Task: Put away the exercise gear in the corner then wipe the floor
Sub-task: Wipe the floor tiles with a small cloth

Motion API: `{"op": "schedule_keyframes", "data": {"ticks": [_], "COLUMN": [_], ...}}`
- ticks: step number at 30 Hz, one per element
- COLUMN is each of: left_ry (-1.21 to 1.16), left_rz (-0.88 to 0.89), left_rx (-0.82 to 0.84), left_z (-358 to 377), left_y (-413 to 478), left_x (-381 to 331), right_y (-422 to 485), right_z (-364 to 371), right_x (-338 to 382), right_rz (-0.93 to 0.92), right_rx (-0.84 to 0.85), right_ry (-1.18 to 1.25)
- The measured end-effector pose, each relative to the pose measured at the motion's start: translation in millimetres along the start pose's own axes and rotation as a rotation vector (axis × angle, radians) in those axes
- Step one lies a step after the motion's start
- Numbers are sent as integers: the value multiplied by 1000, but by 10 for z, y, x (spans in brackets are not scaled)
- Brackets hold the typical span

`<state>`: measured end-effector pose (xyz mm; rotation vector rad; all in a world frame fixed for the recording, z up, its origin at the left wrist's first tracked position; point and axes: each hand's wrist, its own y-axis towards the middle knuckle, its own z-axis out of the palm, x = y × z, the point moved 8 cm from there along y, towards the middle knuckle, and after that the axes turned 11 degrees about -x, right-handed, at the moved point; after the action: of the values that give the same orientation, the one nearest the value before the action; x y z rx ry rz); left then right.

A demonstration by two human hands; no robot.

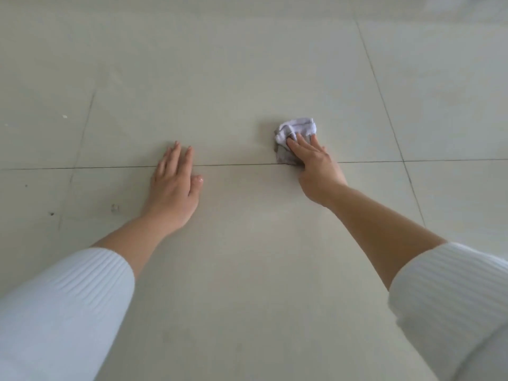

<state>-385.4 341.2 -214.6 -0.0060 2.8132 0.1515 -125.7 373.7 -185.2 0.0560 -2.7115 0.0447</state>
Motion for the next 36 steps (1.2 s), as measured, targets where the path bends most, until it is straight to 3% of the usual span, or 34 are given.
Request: {"op": "schedule_keyframes", "data": {"ticks": [5, 11, 14, 18, 22, 25, 27, 29, 36], "left_ry": [-1, -38, -7, 40, 69, 73, 75, 77, 88], "left_rz": [-64, -104, -73, -7, 69, 103, 105, 101, 73], "left_rx": [-173, -210, -139, -63, 22, 38, 44, 42, 50], "left_z": [-60, -51, -15, -8, 11, -5, -8, -2, -26], "left_y": [-265, -834, -1094, -1468, -1732, -1806, -1806, -1805, -1776], "left_x": [-107, -365, -424, -531, -522, -512, -531, -551, -556], "right_y": [-1254, -2017, -1592, -1077, -1172, -1414, -1596, -1815, -2971], "right_z": [346, 285, 77, -452, -935, -881, -751, -517, 181], "right_x": [558, 340, -125, -946, -1804, -1889, -1628, -1194, 134], "right_rz": [-463, -825, -612, -138, 328, 405, 336, 155, -636], "right_rx": [104, 182, 91, -45, -114, -158, -245, -246, 103], "right_ry": [161, 93, 18, -99, -157, -61, 50, 100, 114]}}
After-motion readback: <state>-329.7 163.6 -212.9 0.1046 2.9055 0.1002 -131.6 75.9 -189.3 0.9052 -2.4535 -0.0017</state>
